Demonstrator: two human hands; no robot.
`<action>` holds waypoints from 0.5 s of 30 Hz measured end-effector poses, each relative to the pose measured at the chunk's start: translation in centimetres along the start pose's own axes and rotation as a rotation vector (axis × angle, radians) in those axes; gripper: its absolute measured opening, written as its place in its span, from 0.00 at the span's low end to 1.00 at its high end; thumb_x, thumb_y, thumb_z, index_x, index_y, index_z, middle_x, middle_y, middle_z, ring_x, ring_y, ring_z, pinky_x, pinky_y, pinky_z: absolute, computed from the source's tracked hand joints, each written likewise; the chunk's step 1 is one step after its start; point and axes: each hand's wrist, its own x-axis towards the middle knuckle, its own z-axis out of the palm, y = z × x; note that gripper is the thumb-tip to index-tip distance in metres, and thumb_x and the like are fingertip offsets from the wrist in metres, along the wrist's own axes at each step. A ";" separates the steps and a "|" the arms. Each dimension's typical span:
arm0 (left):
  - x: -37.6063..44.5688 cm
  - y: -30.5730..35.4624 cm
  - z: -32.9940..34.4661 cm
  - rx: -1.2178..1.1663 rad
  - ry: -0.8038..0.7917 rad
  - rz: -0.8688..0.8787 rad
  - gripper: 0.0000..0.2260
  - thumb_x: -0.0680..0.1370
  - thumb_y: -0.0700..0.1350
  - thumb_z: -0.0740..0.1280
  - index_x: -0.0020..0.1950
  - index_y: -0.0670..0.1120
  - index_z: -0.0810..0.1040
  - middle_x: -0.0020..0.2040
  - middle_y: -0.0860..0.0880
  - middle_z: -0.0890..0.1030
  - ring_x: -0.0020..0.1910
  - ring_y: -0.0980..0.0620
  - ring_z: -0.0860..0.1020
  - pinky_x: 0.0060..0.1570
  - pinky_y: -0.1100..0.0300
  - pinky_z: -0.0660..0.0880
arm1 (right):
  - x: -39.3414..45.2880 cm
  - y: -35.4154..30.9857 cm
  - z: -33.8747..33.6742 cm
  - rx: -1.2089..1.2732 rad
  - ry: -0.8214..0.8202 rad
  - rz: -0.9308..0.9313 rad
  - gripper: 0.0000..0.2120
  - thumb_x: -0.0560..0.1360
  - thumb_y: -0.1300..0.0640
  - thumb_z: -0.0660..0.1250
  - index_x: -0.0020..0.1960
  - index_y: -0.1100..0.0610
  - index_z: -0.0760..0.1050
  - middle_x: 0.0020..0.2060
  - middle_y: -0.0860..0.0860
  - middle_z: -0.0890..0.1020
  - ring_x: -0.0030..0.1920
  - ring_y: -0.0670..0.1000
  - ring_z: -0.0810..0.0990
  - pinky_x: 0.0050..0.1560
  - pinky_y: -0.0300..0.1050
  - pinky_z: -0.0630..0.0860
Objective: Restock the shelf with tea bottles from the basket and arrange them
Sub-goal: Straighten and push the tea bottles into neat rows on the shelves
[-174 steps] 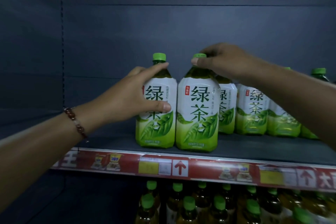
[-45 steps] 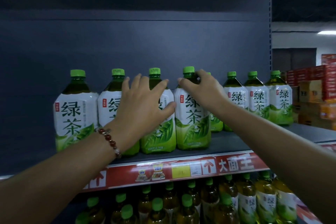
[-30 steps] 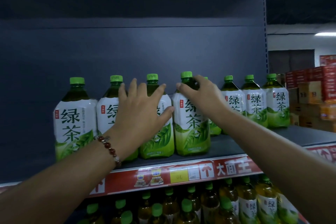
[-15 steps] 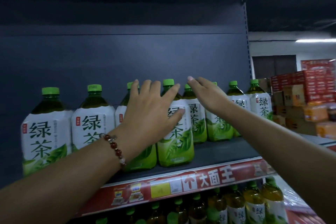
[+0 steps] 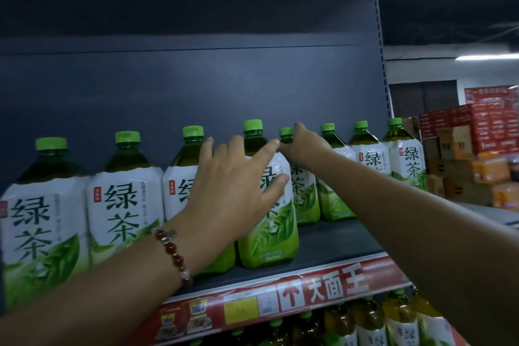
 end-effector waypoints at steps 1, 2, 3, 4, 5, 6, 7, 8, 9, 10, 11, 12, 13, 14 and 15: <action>0.0 0.0 0.1 -0.003 0.011 -0.002 0.29 0.78 0.66 0.48 0.76 0.58 0.66 0.59 0.41 0.78 0.59 0.42 0.77 0.71 0.39 0.60 | 0.3 -0.2 0.3 -0.043 0.003 0.027 0.36 0.76 0.36 0.61 0.73 0.59 0.60 0.66 0.60 0.74 0.65 0.61 0.74 0.55 0.52 0.73; 0.0 0.1 0.1 -0.007 0.020 -0.004 0.29 0.78 0.66 0.48 0.76 0.58 0.67 0.59 0.41 0.78 0.58 0.42 0.77 0.71 0.39 0.60 | 0.6 -0.2 0.7 -0.101 0.006 0.024 0.35 0.76 0.36 0.60 0.72 0.60 0.63 0.64 0.59 0.75 0.64 0.61 0.75 0.53 0.52 0.73; 0.0 0.1 0.2 -0.012 0.027 -0.005 0.29 0.78 0.66 0.49 0.76 0.58 0.68 0.58 0.41 0.78 0.57 0.42 0.77 0.71 0.39 0.61 | 0.8 -0.2 1.1 -0.165 0.006 -0.004 0.33 0.75 0.37 0.59 0.69 0.59 0.66 0.63 0.59 0.76 0.62 0.61 0.76 0.50 0.52 0.73; 0.0 0.1 0.2 -0.018 0.031 -0.007 0.29 0.78 0.66 0.49 0.76 0.58 0.68 0.58 0.42 0.78 0.57 0.42 0.77 0.71 0.39 0.61 | 1.1 -0.1 1.5 -0.225 0.010 -0.044 0.29 0.74 0.38 0.57 0.65 0.59 0.70 0.60 0.58 0.78 0.59 0.61 0.77 0.46 0.51 0.72; 0.0 0.1 0.3 -0.023 0.036 -0.009 0.29 0.78 0.66 0.50 0.76 0.58 0.68 0.58 0.42 0.78 0.57 0.42 0.77 0.71 0.39 0.61 | 1.4 0.0 1.8 -0.265 0.010 -0.075 0.26 0.74 0.41 0.57 0.61 0.59 0.73 0.56 0.57 0.80 0.56 0.60 0.79 0.43 0.49 0.71; 0.0 0.1 0.4 -0.028 0.042 -0.010 0.28 0.78 0.65 0.50 0.75 0.58 0.68 0.58 0.42 0.78 0.57 0.42 0.77 0.71 0.39 0.61 | 1.6 0.1 2.0 -0.278 0.007 -0.087 0.23 0.73 0.43 0.57 0.57 0.59 0.75 0.53 0.57 0.81 0.53 0.59 0.79 0.42 0.49 0.70; 0.0 0.1 0.5 -0.030 0.048 -0.011 0.28 0.78 0.65 0.50 0.75 0.57 0.68 0.57 0.41 0.78 0.56 0.42 0.78 0.71 0.39 0.62 | 1.8 0.3 2.0 -0.272 0.006 -0.087 0.21 0.73 0.43 0.58 0.54 0.59 0.75 0.51 0.56 0.81 0.52 0.59 0.79 0.41 0.49 0.70; 0.0 0.1 0.5 -0.031 0.054 -0.012 0.28 0.78 0.65 0.50 0.75 0.57 0.69 0.57 0.41 0.78 0.56 0.41 0.78 0.70 0.39 0.63 | 1.8 0.3 1.8 -0.252 0.009 -0.074 0.21 0.73 0.42 0.59 0.52 0.59 0.75 0.50 0.56 0.81 0.51 0.58 0.78 0.41 0.48 0.70; 0.0 0.1 0.6 -0.032 0.059 -0.012 0.28 0.78 0.65 0.51 0.75 0.57 0.70 0.56 0.41 0.78 0.55 0.41 0.78 0.69 0.39 0.64 | 1.7 0.3 1.5 -0.222 0.012 -0.054 0.21 0.73 0.41 0.60 0.50 0.58 0.75 0.48 0.55 0.80 0.49 0.58 0.78 0.41 0.48 0.70; 0.0 0.0 0.6 -0.032 0.063 -0.013 0.28 0.78 0.65 0.51 0.74 0.56 0.70 0.56 0.40 0.78 0.55 0.40 0.78 0.68 0.40 0.65 | 1.6 0.3 1.3 -0.192 0.016 -0.036 0.21 0.73 0.39 0.61 0.47 0.58 0.75 0.46 0.55 0.79 0.48 0.57 0.77 0.41 0.47 0.70; -0.1 0.0 0.6 -0.032 0.064 -0.014 0.28 0.78 0.65 0.52 0.74 0.56 0.70 0.57 0.40 0.78 0.55 0.40 0.78 0.67 0.40 0.66 | 1.6 0.3 1.1 -0.172 0.014 -0.022 0.22 0.72 0.37 0.63 0.45 0.58 0.74 0.44 0.55 0.78 0.46 0.57 0.77 0.41 0.46 0.70; -0.1 0.1 0.5 -0.031 0.062 -0.017 0.28 0.78 0.65 0.52 0.75 0.56 0.70 0.57 0.40 0.78 0.55 0.40 0.77 0.66 0.41 0.66 | 1.5 0.2 0.9 -0.164 0.009 -0.016 0.23 0.72 0.36 0.63 0.44 0.57 0.73 0.43 0.54 0.78 0.45 0.56 0.76 0.40 0.46 0.70; -0.1 0.1 0.5 -0.032 0.061 -0.019 0.28 0.78 0.64 0.52 0.75 0.56 0.69 0.58 0.40 0.78 0.55 0.40 0.77 0.66 0.41 0.66 | 1.5 0.1 0.7 -0.162 0.002 -0.015 0.24 0.72 0.35 0.63 0.44 0.57 0.73 0.42 0.54 0.77 0.44 0.56 0.76 0.38 0.45 0.69; -0.1 0.1 0.5 -0.031 0.061 -0.021 0.28 0.78 0.64 0.52 0.75 0.56 0.69 0.58 0.40 0.78 0.55 0.40 0.77 0.65 0.41 0.66 | 1.4 0.0 0.6 -0.163 -0.005 -0.019 0.24 0.71 0.35 0.63 0.43 0.57 0.73 0.41 0.54 0.77 0.43 0.56 0.75 0.36 0.44 0.68; -0.1 0.1 0.5 -0.029 0.061 -0.022 0.27 0.78 0.64 0.53 0.75 0.56 0.69 0.57 0.40 0.78 0.55 0.40 0.77 0.65 0.41 0.66 | 1.3 -0.1 0.4 -0.161 -0.011 -0.027 0.24 0.71 0.34 0.63 0.42 0.57 0.72 0.39 0.53 0.76 0.42 0.55 0.75 0.34 0.44 0.66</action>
